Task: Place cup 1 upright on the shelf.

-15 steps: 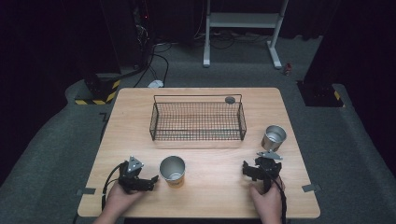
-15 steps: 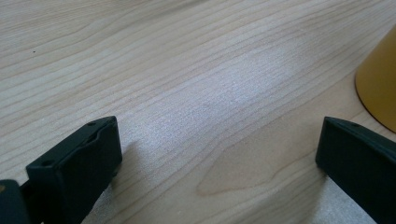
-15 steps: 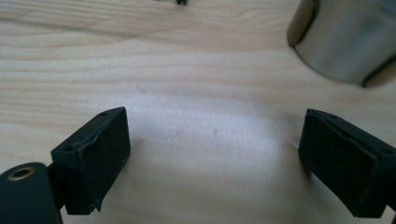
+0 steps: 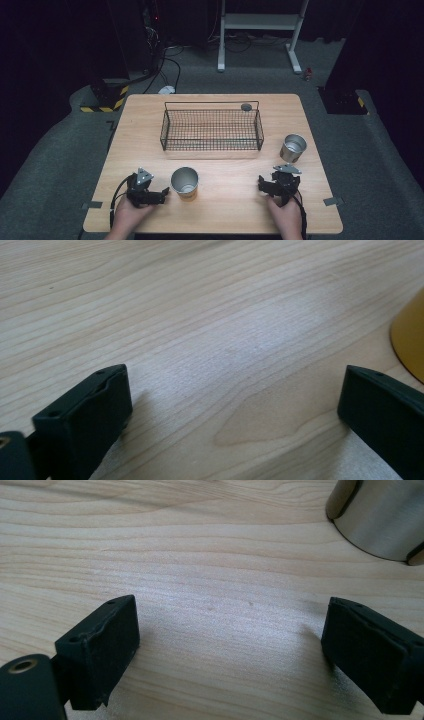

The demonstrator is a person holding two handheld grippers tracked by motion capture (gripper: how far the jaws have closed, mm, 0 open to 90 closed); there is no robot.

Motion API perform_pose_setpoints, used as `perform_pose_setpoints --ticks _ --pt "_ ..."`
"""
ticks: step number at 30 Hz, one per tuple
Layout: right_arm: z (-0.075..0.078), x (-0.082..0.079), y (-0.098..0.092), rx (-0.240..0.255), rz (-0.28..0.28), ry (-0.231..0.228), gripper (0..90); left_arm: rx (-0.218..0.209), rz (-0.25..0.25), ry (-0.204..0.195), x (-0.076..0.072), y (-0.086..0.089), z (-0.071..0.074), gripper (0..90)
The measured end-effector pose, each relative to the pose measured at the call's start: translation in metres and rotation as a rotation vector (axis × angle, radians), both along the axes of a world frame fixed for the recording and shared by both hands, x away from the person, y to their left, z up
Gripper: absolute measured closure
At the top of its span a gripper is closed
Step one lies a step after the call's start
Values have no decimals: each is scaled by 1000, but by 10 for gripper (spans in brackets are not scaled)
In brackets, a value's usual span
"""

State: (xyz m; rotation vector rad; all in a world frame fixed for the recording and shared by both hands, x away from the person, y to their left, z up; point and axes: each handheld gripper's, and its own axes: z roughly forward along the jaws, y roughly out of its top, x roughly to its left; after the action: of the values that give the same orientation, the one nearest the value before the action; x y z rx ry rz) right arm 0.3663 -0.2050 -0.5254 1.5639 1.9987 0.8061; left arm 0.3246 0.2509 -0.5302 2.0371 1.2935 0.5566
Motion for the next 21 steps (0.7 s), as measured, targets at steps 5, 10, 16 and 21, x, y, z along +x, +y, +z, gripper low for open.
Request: perform_pose_setpoints --ticks 5,10,16,21 --pt "0 -3 -3 0 37 1 84 0 -30 13 3 0 2 65" --pt "0 -3 -3 0 39 2 84 0 -50 20 9 2 2 56" --pt "0 -3 -2 0 49 2 84 -1 -64 8 6 4 1 64" --pt "0 -3 -2 1 57 1 85 -2 -90 14 6 9 3 83"
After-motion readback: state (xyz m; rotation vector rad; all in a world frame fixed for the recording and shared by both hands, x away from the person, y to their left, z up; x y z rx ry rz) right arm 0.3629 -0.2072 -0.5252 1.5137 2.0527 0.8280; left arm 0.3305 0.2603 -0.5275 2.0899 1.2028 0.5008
